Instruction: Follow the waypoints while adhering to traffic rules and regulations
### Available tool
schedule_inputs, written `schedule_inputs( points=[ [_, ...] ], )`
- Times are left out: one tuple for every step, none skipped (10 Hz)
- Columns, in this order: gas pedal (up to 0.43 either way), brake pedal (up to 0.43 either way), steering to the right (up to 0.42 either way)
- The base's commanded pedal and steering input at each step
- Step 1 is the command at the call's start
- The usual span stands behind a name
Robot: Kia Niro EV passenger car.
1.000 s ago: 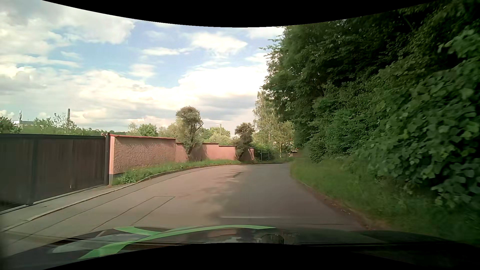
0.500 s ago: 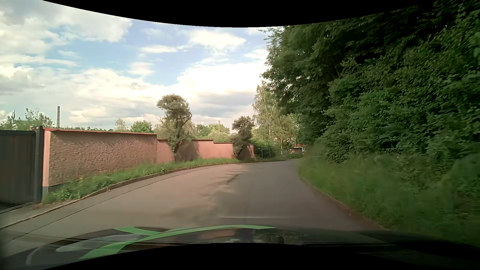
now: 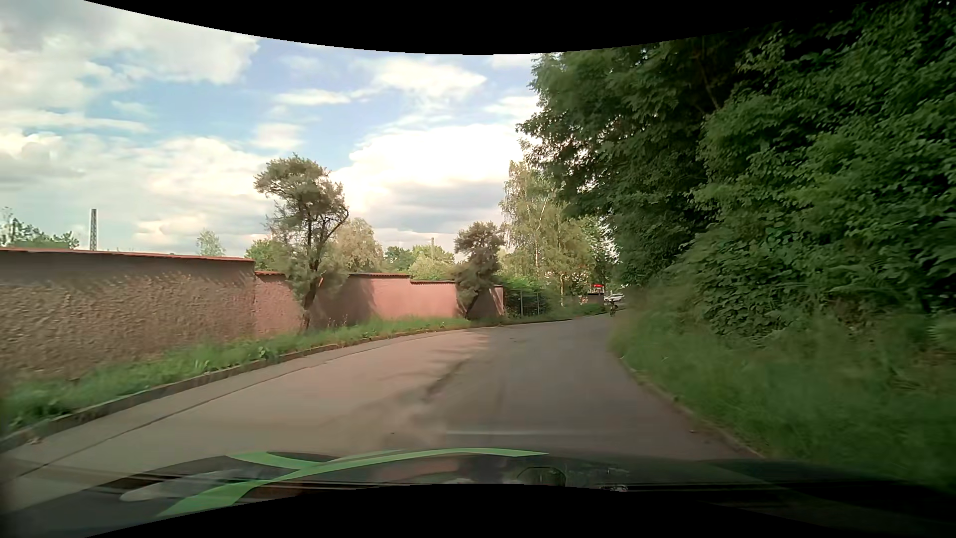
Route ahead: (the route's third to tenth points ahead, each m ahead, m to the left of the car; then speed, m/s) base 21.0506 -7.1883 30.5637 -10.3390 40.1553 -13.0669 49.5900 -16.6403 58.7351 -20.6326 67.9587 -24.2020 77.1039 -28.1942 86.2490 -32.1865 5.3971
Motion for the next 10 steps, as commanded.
schedule_inputs(
  points=[
    [0.039, 0.0, 0.02],
    [0.039, 0.0, 0.023],
    [0.039, 0.0, 0.029],
    [0.039, 0.0, 0.031],
    [0.039, 0.0, 0.031],
    [0.039, 0.0, 0.033],
    [0.039, 0.0, 0.033],
    [0.039, 0.0, 0.034],
    [0.047, 0.0, 0.036],
    [0.079, 0.0, 0.04]
  ],
)
